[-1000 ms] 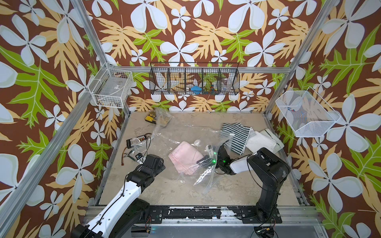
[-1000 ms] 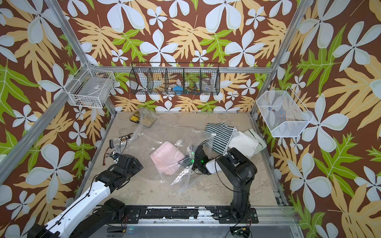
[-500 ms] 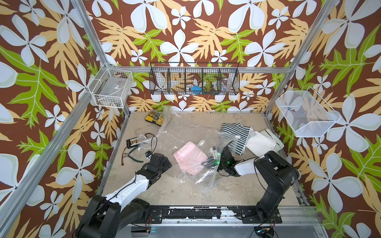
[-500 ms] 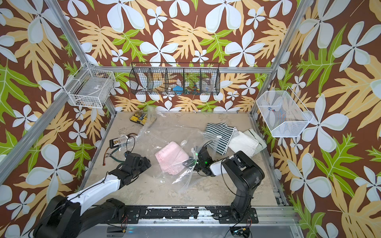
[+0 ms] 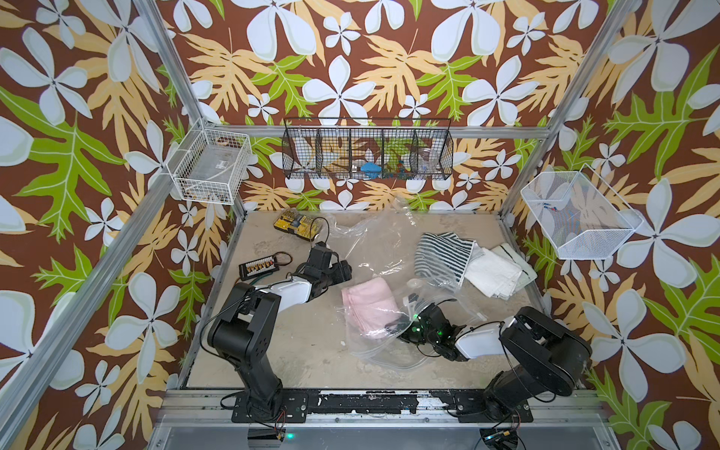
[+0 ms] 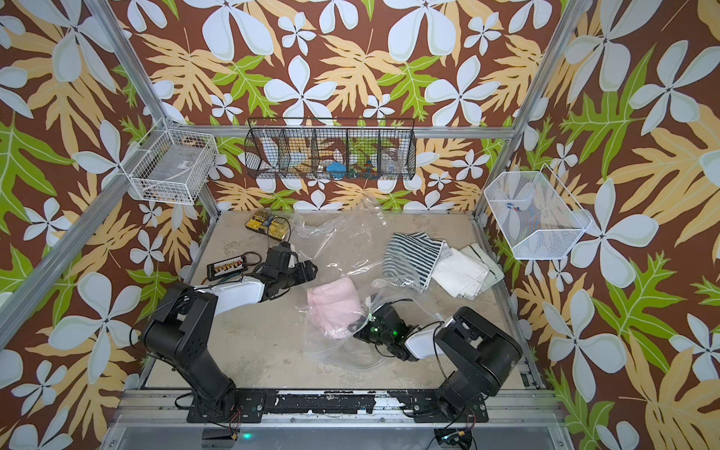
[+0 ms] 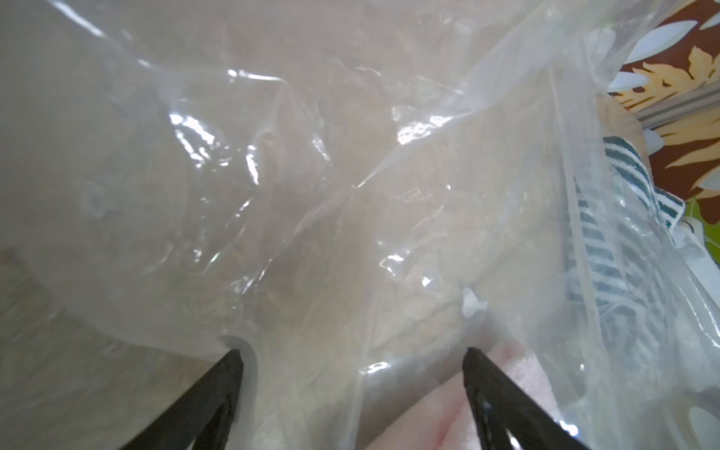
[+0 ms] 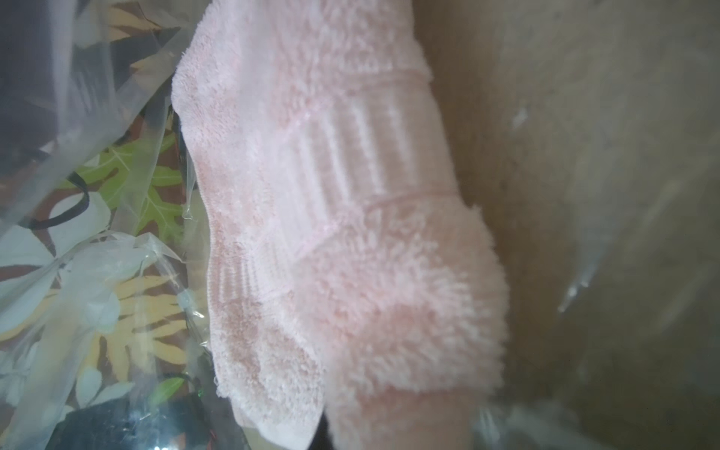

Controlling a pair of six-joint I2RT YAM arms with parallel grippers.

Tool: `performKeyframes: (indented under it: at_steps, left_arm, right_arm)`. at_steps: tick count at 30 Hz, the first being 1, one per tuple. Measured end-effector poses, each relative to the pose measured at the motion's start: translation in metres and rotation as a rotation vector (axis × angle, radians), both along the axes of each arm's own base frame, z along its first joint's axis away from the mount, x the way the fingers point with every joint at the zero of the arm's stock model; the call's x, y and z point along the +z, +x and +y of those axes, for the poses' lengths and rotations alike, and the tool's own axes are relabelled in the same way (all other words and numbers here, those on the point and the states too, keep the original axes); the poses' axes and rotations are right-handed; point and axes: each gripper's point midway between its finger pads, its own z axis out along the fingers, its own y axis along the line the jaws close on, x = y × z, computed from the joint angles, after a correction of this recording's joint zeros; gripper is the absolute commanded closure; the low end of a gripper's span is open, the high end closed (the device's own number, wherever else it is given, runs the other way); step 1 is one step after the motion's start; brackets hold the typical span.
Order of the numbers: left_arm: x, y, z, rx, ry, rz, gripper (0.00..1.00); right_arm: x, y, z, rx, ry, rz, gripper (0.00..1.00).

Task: Place the folded towel into the vacuum bag
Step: Adjust the vacuum bag at the center of the board.

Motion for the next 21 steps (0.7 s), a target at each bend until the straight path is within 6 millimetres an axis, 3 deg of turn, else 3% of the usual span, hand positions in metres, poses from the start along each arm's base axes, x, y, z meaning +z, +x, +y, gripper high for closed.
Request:
performKeyframes:
  at_steps: [5,10,15,19,21]
  left_arm:
    - [0.019,0.006,-0.008,-0.06,0.004,-0.026,0.09]
    - [0.041,-0.007,0.008,-0.055,0.086,-0.034,0.07]
    - [0.059,-0.037,0.035,-0.034,0.177,-0.025,0.08]
    - [0.092,-0.06,0.046,-0.044,0.193,-0.067,0.11]
    - [0.109,-0.071,0.041,-0.081,0.193,-0.098,0.11]
  right_arm:
    - [0.0,0.029,0.012,-0.119,0.053,0.012,1.0]
    - [0.006,0.039,0.008,-0.202,0.08,0.005,1.0]
    - [0.006,0.043,0.001,-0.249,0.078,0.002,1.0]
    - [0.005,0.048,0.005,-0.254,0.089,0.002,1.0]
    - [0.007,0.05,0.008,-0.26,0.103,0.006,1.0]
